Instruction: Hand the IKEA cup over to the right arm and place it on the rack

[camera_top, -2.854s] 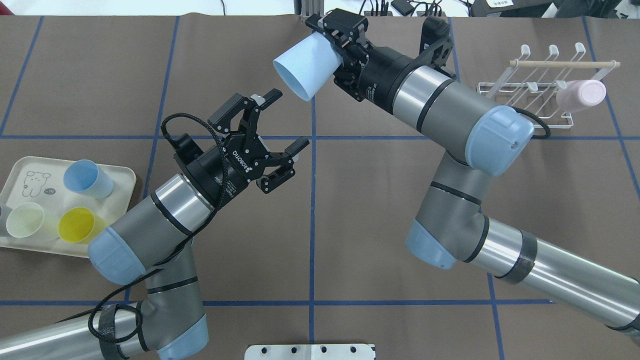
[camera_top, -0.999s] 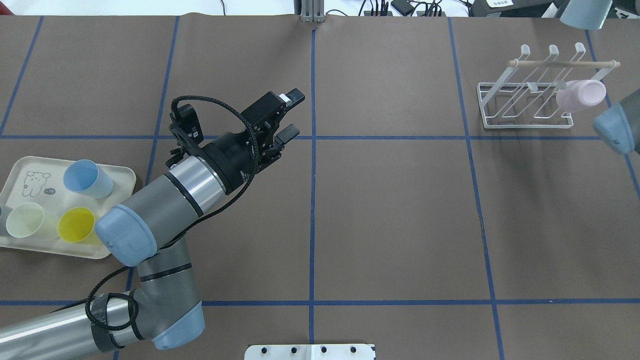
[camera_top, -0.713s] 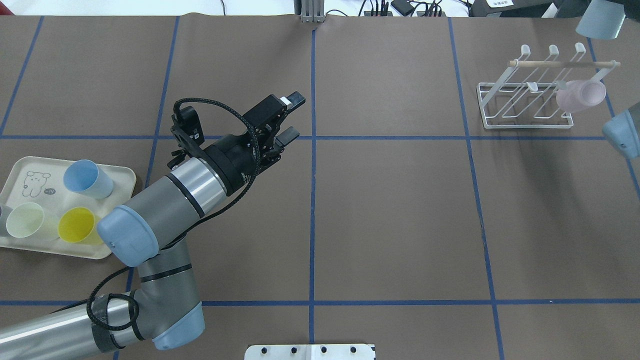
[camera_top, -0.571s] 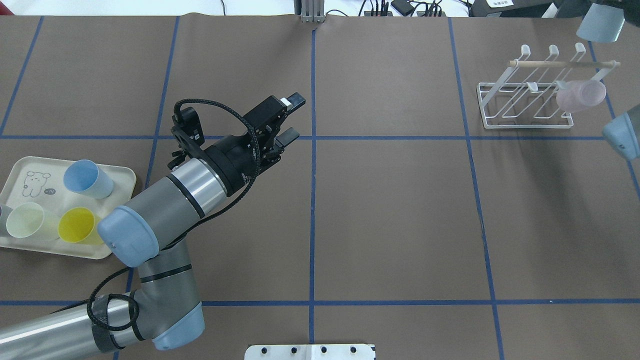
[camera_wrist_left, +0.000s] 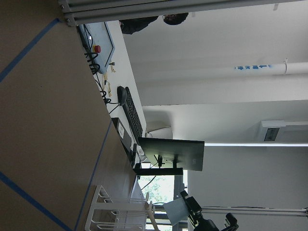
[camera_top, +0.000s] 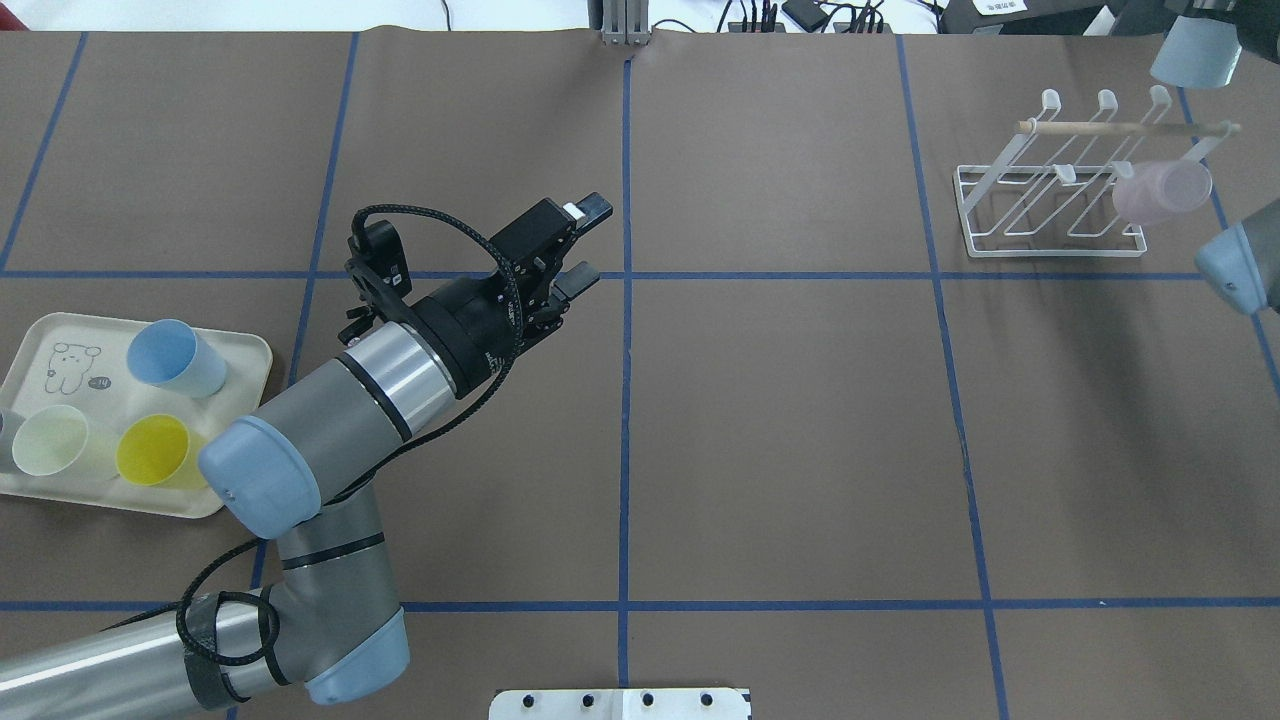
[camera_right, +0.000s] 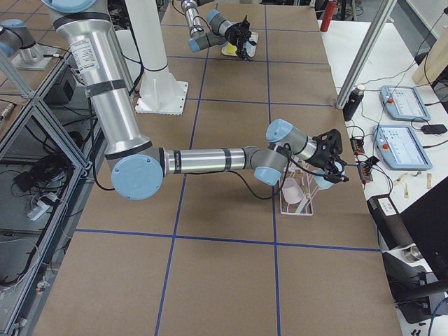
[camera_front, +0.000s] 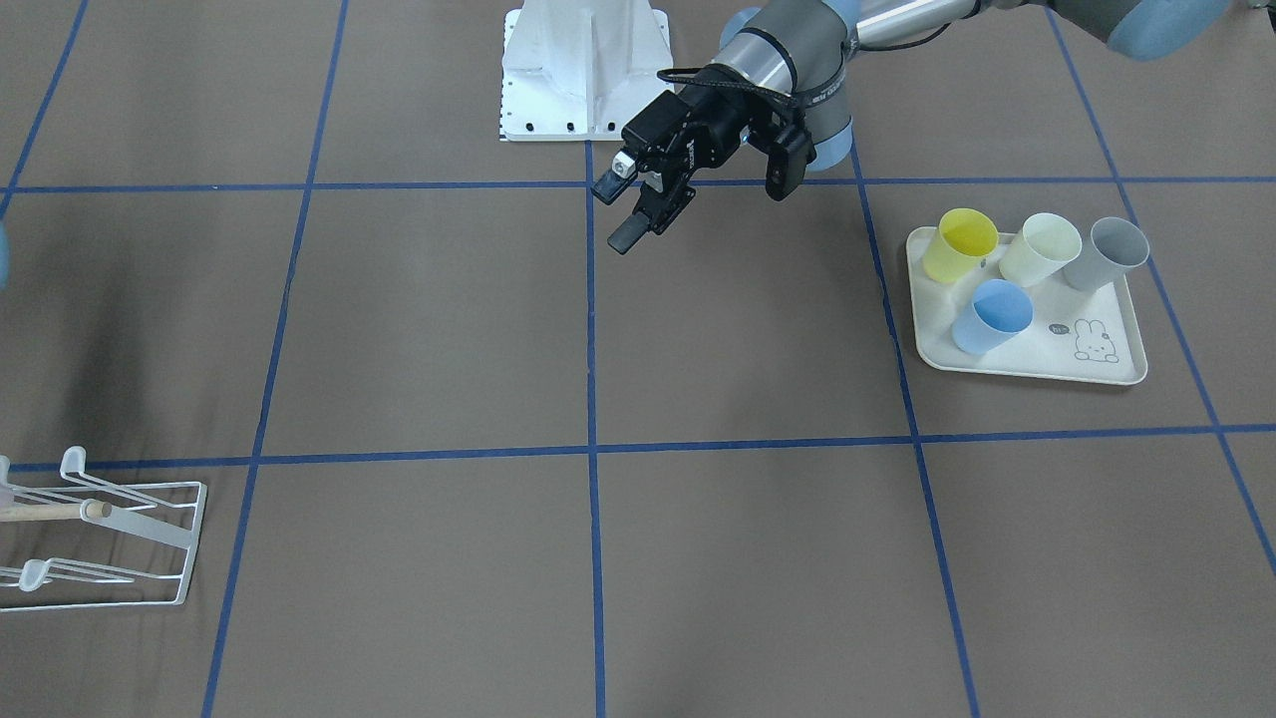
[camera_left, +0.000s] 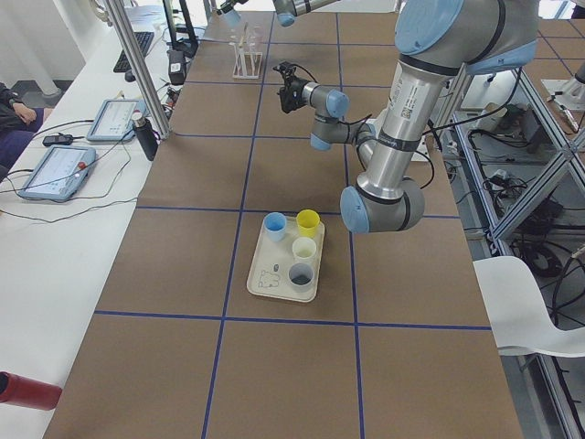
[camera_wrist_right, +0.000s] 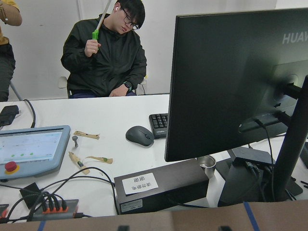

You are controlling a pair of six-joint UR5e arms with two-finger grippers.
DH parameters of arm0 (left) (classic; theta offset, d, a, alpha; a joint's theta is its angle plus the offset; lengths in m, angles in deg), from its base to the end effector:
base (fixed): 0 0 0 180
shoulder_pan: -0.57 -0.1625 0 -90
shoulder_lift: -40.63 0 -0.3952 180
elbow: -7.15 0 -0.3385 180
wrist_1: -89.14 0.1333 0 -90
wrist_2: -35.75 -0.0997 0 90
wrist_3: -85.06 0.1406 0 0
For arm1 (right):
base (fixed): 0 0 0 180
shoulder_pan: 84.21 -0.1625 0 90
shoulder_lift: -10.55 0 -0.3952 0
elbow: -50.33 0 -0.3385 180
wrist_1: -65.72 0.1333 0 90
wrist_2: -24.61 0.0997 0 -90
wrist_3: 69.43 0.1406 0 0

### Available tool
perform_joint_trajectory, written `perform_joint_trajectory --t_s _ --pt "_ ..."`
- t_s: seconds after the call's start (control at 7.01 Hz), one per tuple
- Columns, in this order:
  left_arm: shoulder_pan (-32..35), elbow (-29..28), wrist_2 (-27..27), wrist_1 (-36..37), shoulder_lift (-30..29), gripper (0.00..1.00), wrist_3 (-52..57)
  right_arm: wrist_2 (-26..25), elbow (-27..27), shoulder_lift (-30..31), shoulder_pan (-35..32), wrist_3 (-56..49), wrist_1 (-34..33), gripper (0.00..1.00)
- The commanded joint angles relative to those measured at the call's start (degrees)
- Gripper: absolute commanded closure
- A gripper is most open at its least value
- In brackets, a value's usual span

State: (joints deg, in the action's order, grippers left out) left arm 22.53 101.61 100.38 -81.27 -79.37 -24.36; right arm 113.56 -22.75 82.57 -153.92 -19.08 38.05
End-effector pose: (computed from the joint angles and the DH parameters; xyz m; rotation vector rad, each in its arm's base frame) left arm 0.4377 -0.3852 0.1693 0.3409 2.0483 -0.8966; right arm -0.0913 -0.6388 0.5060 0.9222 -0.6331 0.4796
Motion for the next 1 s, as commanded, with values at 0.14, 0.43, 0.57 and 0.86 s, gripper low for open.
perform_joint_trajectory --t_s 0.14,0.43,0.57,0.86 --pt "-0.16 -0.41 -0.03 0.00 0.03 0.01 -0.09 -0.08 2.06 -0.39 0.89 -0.86 -0.02 1.00" --pt "-0.16 -0.41 -0.03 0.00 0.12 0.01 -0.09 -1.05 2.50 -0.39 1.77 -1.39 -0.11 1.00" --pt "-0.16 -0.59 -0.03 0.00 0.12 0.01 -0.09 -2.36 2.59 -0.39 2.12 -1.39 -0.11 1.00" --pt "-0.34 -0.59 -0.12 0.00 0.47 0.01 -0.35 -2.72 3.82 -0.30 2.21 -1.39 0.07 1.00"
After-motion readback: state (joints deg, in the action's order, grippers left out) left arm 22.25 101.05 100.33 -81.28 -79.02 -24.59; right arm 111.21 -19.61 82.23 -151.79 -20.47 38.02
